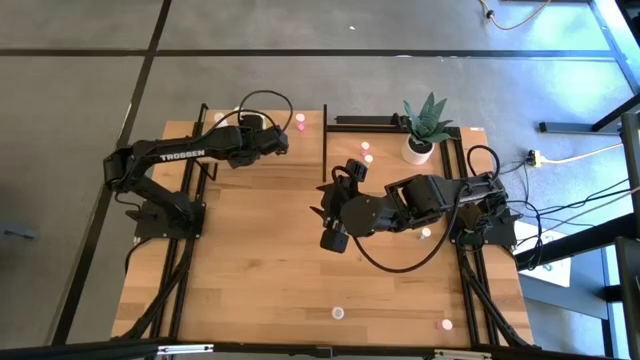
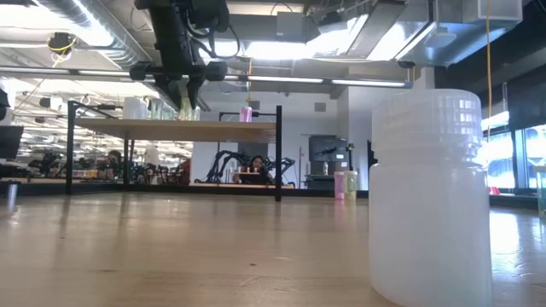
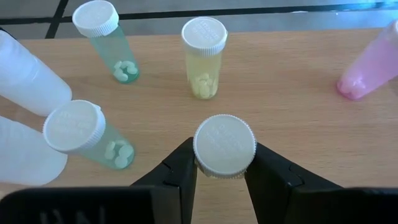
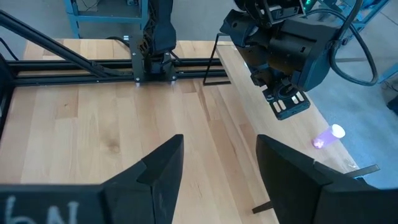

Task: Pick and place medicine bottles onto shelf by color
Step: Put the bottom yellow pill bottle aligned with the other yellow pill bottle on the shelf, then put the top white pill bottle aligned with the other white pill bottle on the shelf

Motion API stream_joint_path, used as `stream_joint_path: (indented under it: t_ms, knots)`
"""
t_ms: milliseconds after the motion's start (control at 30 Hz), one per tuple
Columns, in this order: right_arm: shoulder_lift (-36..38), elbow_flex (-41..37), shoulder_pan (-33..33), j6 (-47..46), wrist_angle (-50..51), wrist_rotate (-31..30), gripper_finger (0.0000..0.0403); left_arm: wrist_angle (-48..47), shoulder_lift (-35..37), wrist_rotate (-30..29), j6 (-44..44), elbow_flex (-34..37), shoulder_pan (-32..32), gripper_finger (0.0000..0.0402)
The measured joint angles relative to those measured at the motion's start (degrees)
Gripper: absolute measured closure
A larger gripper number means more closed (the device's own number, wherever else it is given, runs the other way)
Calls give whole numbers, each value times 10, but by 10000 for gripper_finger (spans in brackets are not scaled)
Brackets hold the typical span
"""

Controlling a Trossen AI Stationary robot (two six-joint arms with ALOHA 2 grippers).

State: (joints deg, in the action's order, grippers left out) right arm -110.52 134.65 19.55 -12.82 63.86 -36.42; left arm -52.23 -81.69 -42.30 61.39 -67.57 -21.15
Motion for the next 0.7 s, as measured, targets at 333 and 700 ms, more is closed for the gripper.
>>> stream_joint_path:
  t_ms: [333, 700]
  knots:
    - [0, 0, 0, 6, 0, 0, 201, 0, 0, -3, 0, 0, -2, 232]
    - [0, 0, 0, 14, -2, 0, 201, 0, 0, -5, -5, 0, 3, 210]
